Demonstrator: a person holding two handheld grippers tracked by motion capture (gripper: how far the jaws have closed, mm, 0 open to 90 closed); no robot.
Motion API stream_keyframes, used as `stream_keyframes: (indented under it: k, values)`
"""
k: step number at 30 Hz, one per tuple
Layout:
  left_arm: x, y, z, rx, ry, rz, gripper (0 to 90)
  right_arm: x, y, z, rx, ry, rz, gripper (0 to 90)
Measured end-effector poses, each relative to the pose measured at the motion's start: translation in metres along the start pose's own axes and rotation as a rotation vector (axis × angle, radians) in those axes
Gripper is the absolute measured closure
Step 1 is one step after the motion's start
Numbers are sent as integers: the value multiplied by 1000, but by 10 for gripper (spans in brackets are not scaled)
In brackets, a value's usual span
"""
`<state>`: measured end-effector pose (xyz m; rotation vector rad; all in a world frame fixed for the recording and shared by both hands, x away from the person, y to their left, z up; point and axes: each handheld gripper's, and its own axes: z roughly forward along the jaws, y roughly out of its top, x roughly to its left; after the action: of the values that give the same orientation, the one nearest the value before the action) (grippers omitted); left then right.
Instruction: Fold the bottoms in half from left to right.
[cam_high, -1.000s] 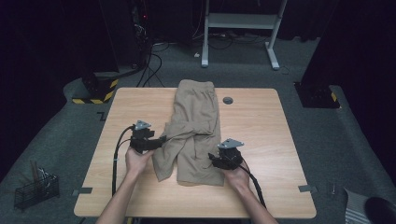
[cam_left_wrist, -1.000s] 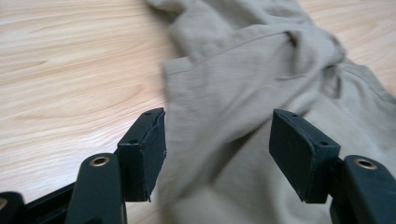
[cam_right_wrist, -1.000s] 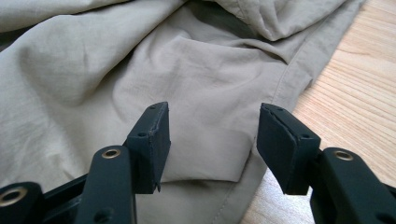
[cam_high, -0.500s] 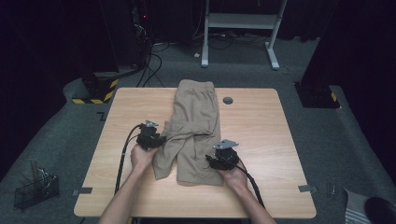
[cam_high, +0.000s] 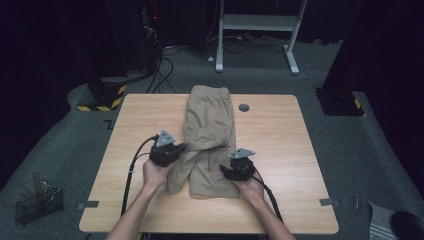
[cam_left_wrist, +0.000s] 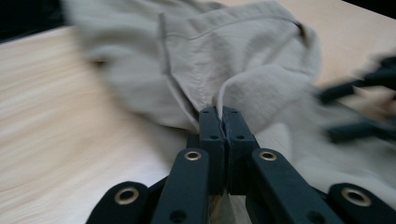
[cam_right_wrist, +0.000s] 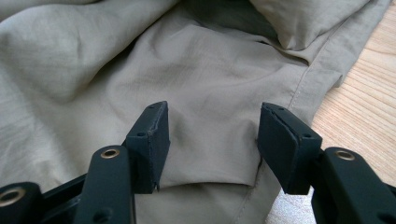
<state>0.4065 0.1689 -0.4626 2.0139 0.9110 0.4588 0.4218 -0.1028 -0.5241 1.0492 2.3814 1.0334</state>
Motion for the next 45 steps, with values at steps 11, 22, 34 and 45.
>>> stream_keyframes:
  k: [11, 22, 34, 45]
  values:
    - [-28, -13, 10, 31, -83, 73, 544, -12, -11, -16, 12, -19, 47, 446]
    - [-2, -11, -28, -61, 2, -40, 421, -7, -9, -28, -7, -7, 37, 447]
    - [17, -36, 6, 142, 133, -157, 400, -4, -15, -22, 30, -19, 16, 439]
    - [33, -33, 51, 166, 230, -183, 335, -12, 9, 9, 4, -27, 7, 450]
